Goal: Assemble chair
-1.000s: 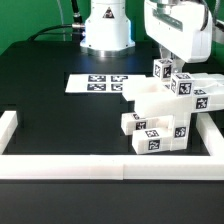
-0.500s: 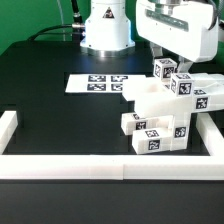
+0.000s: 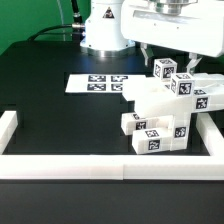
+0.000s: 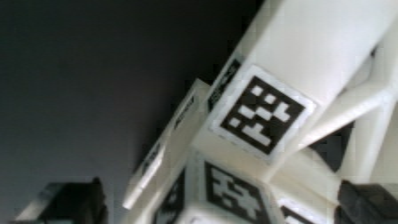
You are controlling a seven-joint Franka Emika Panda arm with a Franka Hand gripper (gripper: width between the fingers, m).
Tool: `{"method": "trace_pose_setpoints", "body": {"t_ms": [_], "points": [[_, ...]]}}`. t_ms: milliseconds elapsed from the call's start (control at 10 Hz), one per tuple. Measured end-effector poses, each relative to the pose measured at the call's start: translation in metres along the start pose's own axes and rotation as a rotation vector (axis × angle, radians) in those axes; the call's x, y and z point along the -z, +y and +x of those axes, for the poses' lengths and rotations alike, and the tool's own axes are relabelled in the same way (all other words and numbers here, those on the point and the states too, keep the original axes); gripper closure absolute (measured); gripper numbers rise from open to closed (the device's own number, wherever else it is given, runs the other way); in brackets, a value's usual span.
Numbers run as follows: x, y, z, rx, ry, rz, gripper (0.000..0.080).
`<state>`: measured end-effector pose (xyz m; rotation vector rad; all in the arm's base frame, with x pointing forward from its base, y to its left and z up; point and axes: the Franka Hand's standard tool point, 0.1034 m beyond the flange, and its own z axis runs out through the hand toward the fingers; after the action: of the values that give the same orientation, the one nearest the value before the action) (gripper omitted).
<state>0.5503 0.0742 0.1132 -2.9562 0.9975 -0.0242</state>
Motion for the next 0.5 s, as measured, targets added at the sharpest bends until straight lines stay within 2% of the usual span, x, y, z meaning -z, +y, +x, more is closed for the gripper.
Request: {"method": "trace_pose_setpoints", "body": {"t_ms": [500], "points": [[-0.0012,0.0007,0.0003,0.374,0.011,-0.021,0.0151]]}}
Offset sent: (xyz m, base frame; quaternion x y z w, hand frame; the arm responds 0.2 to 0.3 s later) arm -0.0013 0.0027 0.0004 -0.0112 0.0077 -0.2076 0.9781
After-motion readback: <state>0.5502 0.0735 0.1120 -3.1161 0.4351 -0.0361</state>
